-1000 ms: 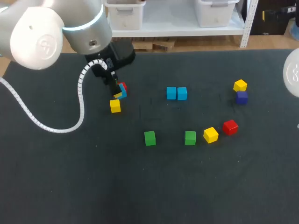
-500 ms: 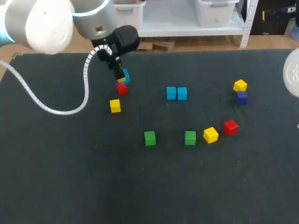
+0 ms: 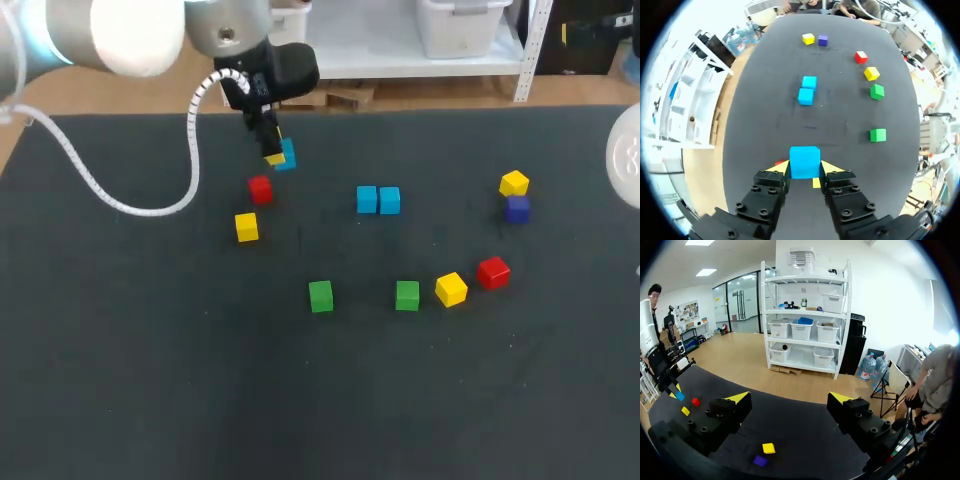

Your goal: Place the blue cubes, place green cubes on the blue cubes, place the yellow cubes on the green cubes, then place the red cubes on the yellow cubes, and place purple cube on the red cubes.

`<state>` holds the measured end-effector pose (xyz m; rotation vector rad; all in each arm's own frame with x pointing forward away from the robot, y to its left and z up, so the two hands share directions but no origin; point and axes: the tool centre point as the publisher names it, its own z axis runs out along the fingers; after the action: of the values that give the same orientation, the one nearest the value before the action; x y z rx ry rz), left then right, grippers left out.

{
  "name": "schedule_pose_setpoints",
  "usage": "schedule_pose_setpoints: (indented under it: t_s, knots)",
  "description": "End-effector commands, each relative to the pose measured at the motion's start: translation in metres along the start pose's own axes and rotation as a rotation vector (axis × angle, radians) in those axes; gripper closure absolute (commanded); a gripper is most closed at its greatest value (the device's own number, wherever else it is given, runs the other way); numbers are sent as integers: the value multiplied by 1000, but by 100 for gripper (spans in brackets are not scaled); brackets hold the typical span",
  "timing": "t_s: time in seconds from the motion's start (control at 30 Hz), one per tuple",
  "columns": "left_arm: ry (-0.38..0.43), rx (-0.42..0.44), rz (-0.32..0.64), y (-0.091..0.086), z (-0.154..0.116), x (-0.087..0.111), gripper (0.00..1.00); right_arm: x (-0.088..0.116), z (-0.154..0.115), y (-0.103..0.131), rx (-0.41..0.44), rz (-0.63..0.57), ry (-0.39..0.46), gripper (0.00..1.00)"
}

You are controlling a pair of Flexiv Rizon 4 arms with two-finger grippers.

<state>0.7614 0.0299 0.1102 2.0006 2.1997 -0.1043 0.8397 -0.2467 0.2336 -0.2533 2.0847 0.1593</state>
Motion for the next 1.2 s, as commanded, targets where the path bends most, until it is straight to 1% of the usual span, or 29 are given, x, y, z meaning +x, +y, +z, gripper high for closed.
schedule_pose_setpoints:
  t_s: [0.03, 0.1, 0.23, 0.4, 0.7, 0.77, 0.83, 1.2]
  knots:
    - [6, 104, 28, 6, 1, -7, 100, 0, 0, -1, -1, -1, 0, 0]
    - [6, 150, 37, 4, 1, -9, 100, 0, 0, -1, -1, -1, 0, 0]
    - [16, 214, 51, 0, 4, -11, 100, 0, 0, -1, -1, -1, 0, 0]
    - [7, 256, 25, 5, 15, -16, 100, 0, 0, -1, -1, -1, 0, 0]
    - [16, 261, 22, 8, 27, -27, 100, 0, 0, -1, -1, -1, 0, 0]
    - [13, 249, 9, 8, 28, -27, 100, 0, 0, -1, -1, -1, 0, 0]
    - [-7, 237, -18, 7, 24, -27, 100, 0, 0, -1, -1, -1, 0, 0]
    - [-7, 237, -18, 7, 24, -27, 100, 0, 0, -1, -1, -1, 0, 0]
